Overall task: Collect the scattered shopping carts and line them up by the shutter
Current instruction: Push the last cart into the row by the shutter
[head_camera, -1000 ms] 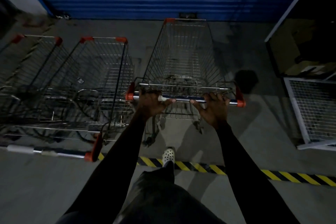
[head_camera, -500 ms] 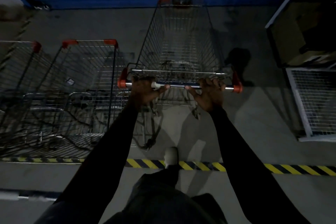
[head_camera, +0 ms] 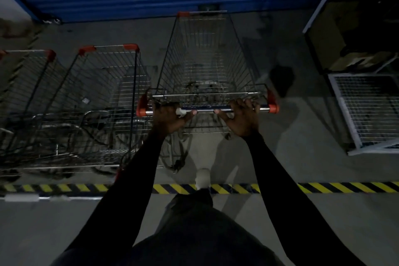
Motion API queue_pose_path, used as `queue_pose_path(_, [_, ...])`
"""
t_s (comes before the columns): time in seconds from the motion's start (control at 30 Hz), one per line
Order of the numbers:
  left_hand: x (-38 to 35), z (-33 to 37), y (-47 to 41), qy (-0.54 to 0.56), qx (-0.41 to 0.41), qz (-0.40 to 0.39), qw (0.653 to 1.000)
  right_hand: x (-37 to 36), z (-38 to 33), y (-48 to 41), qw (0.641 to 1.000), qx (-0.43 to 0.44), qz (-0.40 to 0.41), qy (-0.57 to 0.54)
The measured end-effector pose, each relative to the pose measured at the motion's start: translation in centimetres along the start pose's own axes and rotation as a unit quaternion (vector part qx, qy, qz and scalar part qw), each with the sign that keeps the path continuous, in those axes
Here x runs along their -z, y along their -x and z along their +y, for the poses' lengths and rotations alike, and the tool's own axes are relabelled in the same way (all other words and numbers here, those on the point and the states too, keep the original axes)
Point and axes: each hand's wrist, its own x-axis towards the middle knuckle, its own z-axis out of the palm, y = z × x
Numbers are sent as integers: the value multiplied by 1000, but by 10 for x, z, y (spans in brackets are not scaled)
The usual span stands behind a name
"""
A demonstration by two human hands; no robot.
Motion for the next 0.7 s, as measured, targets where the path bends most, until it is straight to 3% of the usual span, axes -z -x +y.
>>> queue_pose_path(0.23, [48, 20, 46, 50, 39, -155, 986, 34, -5, 58, 999, -5, -39, 33])
queue_pose_path(0.33, [64, 31, 66, -27, 27, -129, 991, 42, -4, 82, 998, -6, -44, 44])
queue_pose_path(0.53, [92, 46, 105, -45, 3, -67, 997, 60, -5, 126, 999, -5, -12, 44])
queue_pose_path(0.7, [101, 51, 129, -27, 11, -87, 996, 71, -9, 156, 999, -14, -11, 33])
